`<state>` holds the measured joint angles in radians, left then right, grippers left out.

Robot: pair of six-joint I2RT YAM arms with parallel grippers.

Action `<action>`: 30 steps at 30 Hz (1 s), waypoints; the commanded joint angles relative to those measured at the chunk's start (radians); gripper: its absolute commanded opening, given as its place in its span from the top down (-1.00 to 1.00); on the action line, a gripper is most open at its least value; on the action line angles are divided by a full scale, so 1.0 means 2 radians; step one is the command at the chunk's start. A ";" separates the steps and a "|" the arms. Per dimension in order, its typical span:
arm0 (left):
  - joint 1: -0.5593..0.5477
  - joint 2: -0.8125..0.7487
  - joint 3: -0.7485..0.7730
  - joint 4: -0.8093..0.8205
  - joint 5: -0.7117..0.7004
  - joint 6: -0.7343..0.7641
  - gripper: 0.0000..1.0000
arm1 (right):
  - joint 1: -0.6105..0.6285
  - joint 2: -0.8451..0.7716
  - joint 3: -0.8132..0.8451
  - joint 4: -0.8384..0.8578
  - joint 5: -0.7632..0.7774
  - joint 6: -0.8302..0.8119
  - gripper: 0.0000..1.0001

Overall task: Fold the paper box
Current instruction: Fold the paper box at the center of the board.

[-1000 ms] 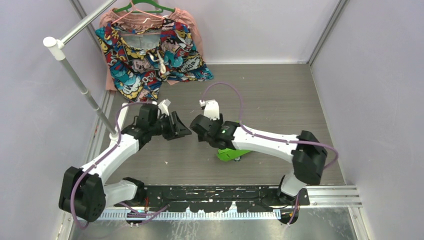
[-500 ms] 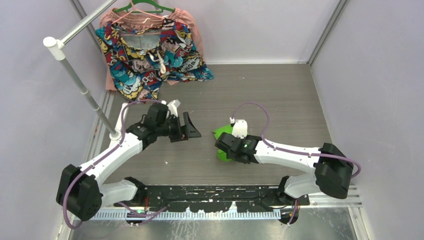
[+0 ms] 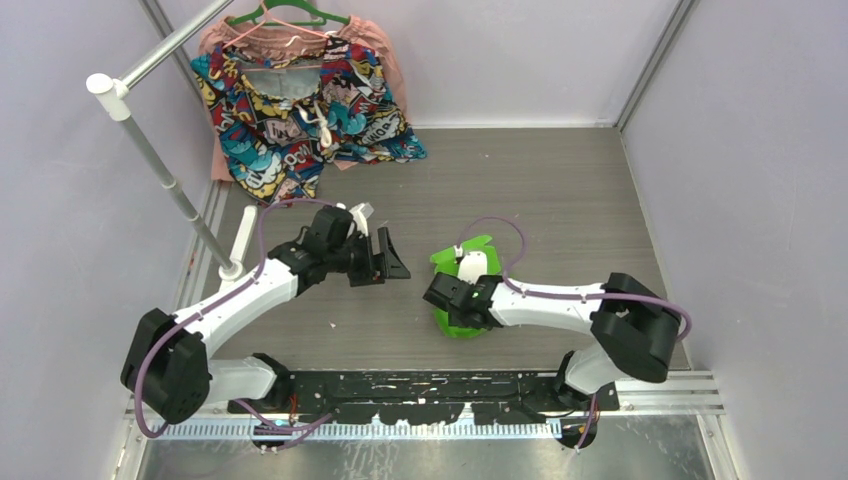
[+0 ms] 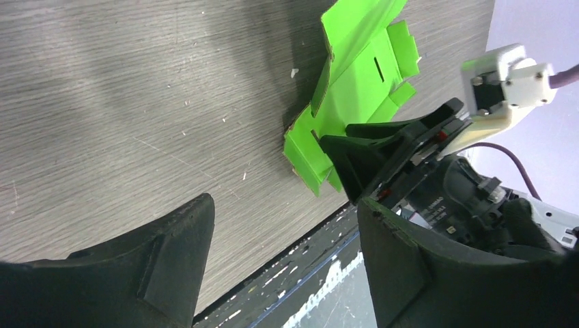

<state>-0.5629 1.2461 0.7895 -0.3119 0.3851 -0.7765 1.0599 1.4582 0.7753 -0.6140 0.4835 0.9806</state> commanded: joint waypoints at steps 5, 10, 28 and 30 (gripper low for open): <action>-0.003 -0.001 0.021 0.017 -0.007 0.003 -0.51 | -0.022 0.062 0.082 0.039 -0.020 -0.031 0.08; -0.003 -0.008 0.022 0.007 -0.014 0.008 -0.51 | -0.034 0.129 0.139 0.051 -0.035 -0.049 0.09; -0.002 -0.099 0.068 -0.086 -0.068 0.038 -0.69 | -0.070 0.133 0.189 0.168 -0.068 -0.124 0.12; -0.002 -0.106 0.080 -0.097 -0.069 0.038 -0.85 | -0.072 0.118 0.201 0.167 -0.068 -0.140 0.12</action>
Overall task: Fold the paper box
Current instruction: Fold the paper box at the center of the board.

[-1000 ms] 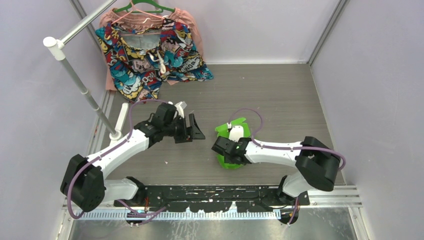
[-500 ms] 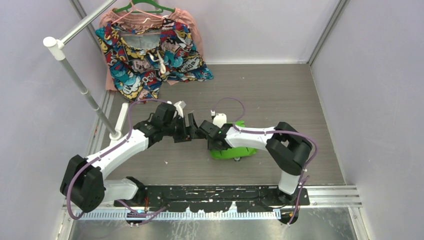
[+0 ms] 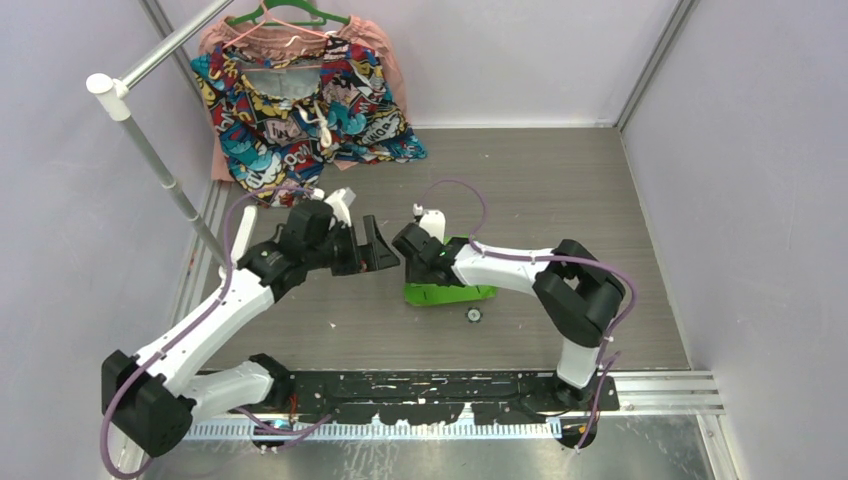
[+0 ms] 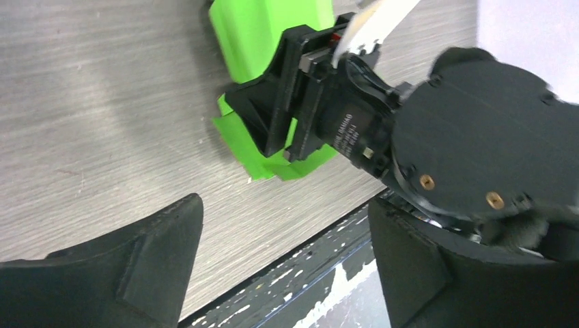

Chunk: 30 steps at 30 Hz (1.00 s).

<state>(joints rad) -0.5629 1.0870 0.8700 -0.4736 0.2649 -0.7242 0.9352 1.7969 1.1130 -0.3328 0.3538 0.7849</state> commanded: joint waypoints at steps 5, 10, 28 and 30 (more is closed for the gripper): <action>-0.005 -0.034 0.064 -0.026 0.010 0.008 -0.99 | -0.029 -0.143 -0.006 0.057 -0.013 -0.052 -0.20; -0.062 -0.016 0.063 -0.012 -0.019 -0.001 -0.99 | -0.096 -0.252 -0.057 0.042 -0.084 -0.054 -0.99; -0.210 0.243 0.197 0.046 -0.170 0.015 -0.99 | -0.128 -0.384 -0.094 -0.147 0.029 -0.064 -1.00; -0.215 0.264 0.213 0.049 -0.157 0.009 -0.82 | -0.130 -0.388 -0.095 -0.163 0.048 -0.064 -0.98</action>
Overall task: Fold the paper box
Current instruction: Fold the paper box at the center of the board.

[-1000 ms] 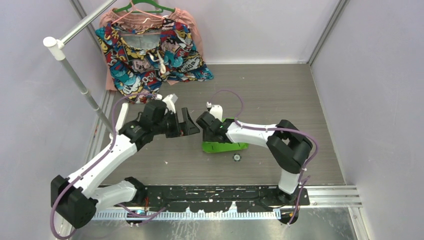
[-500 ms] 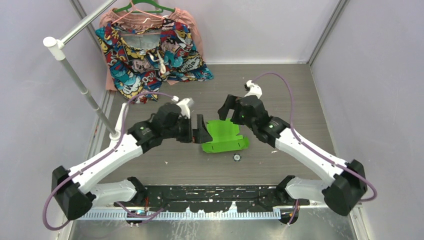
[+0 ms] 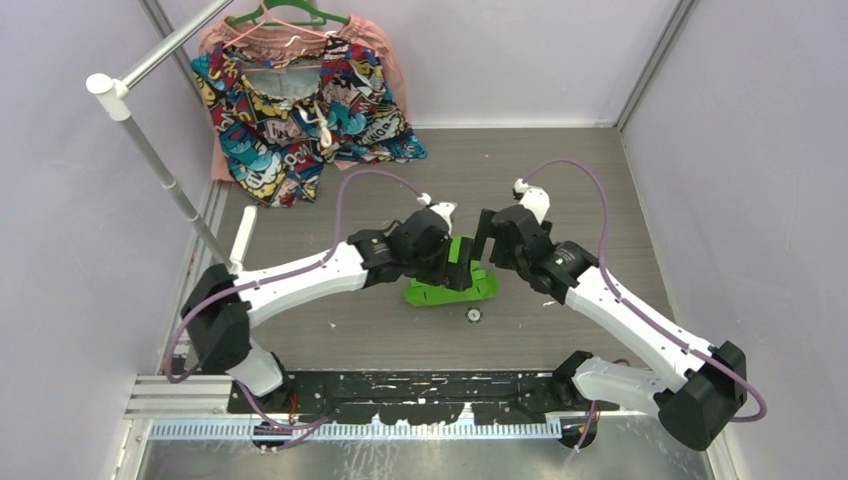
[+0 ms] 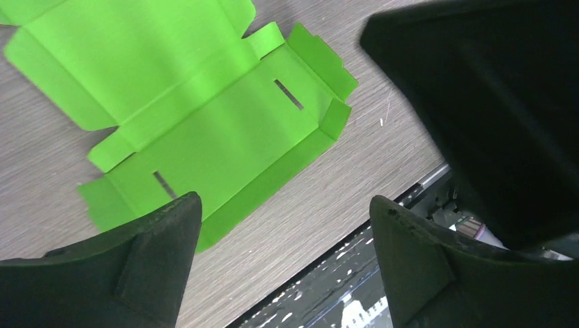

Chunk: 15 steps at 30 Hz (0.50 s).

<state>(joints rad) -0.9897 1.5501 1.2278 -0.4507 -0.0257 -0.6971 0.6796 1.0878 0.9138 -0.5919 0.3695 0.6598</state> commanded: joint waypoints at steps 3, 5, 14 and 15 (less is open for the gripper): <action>-0.011 0.044 0.030 0.043 -0.003 -0.021 0.00 | -0.008 -0.021 0.007 -0.055 0.047 0.002 -0.93; -0.015 0.040 0.008 0.056 -0.003 -0.035 0.50 | -0.015 -0.010 0.003 -0.057 0.035 0.006 -0.89; -0.016 0.046 -0.050 0.077 -0.001 -0.042 0.98 | -0.069 0.018 -0.034 -0.021 -0.041 0.018 -0.50; -0.015 0.049 -0.056 0.081 0.002 -0.043 1.00 | -0.075 0.024 -0.035 -0.017 -0.050 0.015 -0.45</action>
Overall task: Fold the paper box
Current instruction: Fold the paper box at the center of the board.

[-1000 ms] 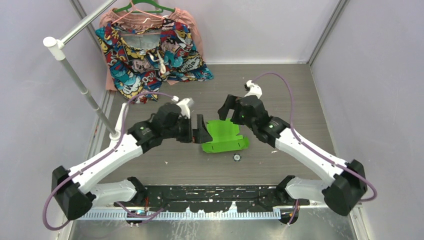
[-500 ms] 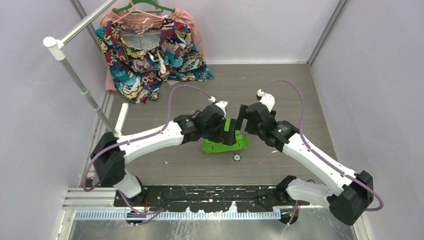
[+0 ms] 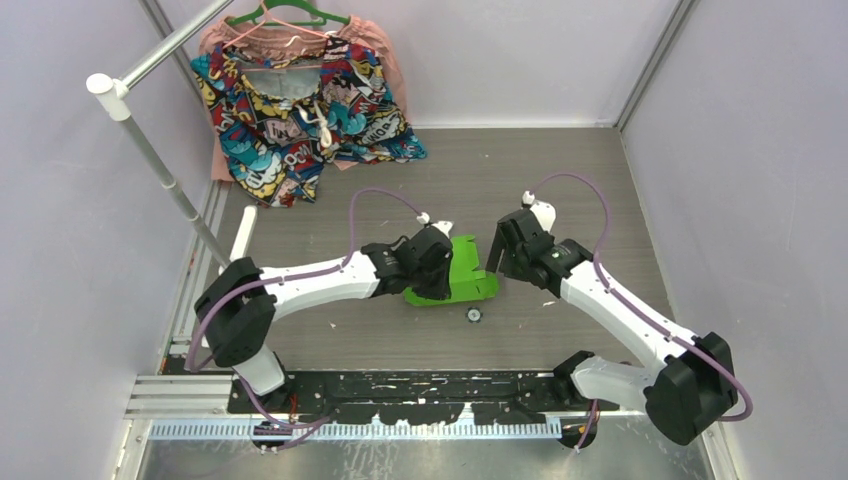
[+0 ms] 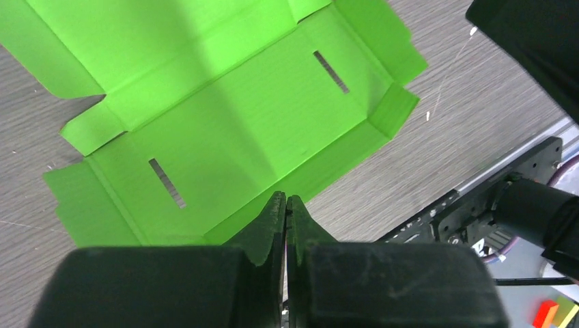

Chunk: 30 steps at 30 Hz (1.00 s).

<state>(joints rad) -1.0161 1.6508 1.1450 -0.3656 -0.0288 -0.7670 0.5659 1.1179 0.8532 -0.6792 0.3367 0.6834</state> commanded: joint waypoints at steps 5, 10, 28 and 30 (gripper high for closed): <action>-0.005 0.001 -0.042 0.051 0.008 -0.012 1.00 | -0.029 0.050 0.001 0.056 -0.080 -0.032 -0.11; -0.005 0.007 -0.054 0.046 -0.004 -0.004 1.00 | -0.029 0.075 -0.023 0.103 -0.110 -0.061 0.02; 0.041 0.042 -0.072 0.045 -0.013 0.047 1.00 | -0.030 0.049 -0.136 0.314 -0.151 -0.144 -0.01; 0.044 0.045 -0.071 0.044 -0.012 0.050 1.00 | -0.031 0.059 -0.131 0.315 -0.151 -0.146 -0.01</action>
<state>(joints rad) -0.9413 1.7344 1.0031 -0.3065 -0.0406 -0.6983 0.5083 1.2366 0.5739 -0.1589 0.0475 0.4351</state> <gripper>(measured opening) 0.007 0.507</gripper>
